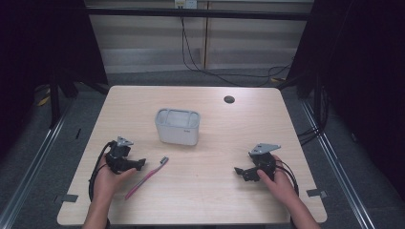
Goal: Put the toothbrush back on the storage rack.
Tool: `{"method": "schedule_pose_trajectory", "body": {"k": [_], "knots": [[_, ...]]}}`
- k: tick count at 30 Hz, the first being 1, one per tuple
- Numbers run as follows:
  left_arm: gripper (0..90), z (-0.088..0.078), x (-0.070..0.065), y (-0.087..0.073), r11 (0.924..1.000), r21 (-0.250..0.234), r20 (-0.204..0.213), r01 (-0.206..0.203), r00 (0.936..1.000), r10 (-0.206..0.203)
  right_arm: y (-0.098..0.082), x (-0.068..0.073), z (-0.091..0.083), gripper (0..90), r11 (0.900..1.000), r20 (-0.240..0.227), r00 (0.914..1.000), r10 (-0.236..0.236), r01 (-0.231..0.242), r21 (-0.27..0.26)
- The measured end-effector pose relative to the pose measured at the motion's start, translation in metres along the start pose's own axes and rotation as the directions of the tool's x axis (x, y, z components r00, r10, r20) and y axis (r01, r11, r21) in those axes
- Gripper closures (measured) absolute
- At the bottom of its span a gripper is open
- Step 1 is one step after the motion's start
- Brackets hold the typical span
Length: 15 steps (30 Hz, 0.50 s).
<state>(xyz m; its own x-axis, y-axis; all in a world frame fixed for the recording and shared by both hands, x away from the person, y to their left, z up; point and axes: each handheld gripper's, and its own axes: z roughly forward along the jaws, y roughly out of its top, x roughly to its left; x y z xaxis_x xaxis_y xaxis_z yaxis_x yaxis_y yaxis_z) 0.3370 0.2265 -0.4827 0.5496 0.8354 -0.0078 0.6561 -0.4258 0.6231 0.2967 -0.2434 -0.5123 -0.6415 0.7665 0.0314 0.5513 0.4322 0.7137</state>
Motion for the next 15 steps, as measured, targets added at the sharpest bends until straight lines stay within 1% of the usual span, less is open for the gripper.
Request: {"method": "schedule_pose_trajectory", "body": {"k": [2,4,5,7,8,9,10,12,13,14,15], "knots": [[25.1,-0.004,-0.004,0.006,0.9999,0.006,0.022,-0.011,0.9997,0.011,0.000,0.000,0.000,10.5,1.000,0.000,1.0000,-0.002,0.002,-0.002],[25.8,-0.006,-0.006,0.010,0.9996,0.012,0.032,-0.026,0.9992,0.026,0.000,0.000,0.000,10.5,1.000,-0.001,1.0000,-0.003,0.003,-0.002],[26.3,-0.006,-0.007,0.011,0.9997,0.013,0.040,-0.023,0.9990,0.023,0.000,0.000,0.000,10.5,1.000,0.000,1.0000,-0.003,0.003,-0.002],[27.0,-0.007,-0.008,0.013,0.9995,0.015,0.036,-0.027,0.9990,0.027,0.000,0.000,0.000,10.5,1.000,0.000,1.0000,-0.003,0.003,-0.002],[27.2,-0.008,-0.007,0.014,0.9993,0.025,0.041,-0.030,0.9987,0.029,0.000,0.000,0.000,10.5,1.000,-0.001,1.0000,-0.003,0.003,-0.003],[27.3,-0.008,-0.008,0.015,0.9991,0.031,0.050,-0.028,0.9984,0.027,0.000,0.000,0.000,10.5,1.000,-0.001,1.0000,-0.003,0.003,-0.003],[27.6,-0.009,-0.008,0.016,0.9989,0.037,0.068,-0.031,0.9973,0.028,0.000,0.000,0.000,10.5,1.000,-0.002,1.0000,-0.002,0.002,-0.004],[27.6,-0.011,-0.008,0.018,0.9983,0.045,0.067,-0.038,0.9971,0.035,0.000,0.000,0.000,10.5,1.000,-0.002,1.0000,-0.001,0.001,-0.004],[27.7,-0.012,-0.010,0.019,0.9981,0.049,0.078,-0.039,0.9963,0.035,0.000,0.000,0.000,10.5,1.000,-0.002,1.0000,-0.001,0.001,-0.004],[27.6,-0.012,-0.010,0.019,0.9981,0.049,0.078,-0.039,0.9963,0.035,0.000,0.000,0.000,10.5,1.000,-0.002,1.0000,-0.001,0.001,-0.004],[27.6,-0.013,-0.010,0.020,0.9972,0.057,0.080,-0.049,0.9958,0.045,0.000,0.000,0.000,10.5,1.000,-0.002,1.0000,-0.002,0.002,-0.004]]}}
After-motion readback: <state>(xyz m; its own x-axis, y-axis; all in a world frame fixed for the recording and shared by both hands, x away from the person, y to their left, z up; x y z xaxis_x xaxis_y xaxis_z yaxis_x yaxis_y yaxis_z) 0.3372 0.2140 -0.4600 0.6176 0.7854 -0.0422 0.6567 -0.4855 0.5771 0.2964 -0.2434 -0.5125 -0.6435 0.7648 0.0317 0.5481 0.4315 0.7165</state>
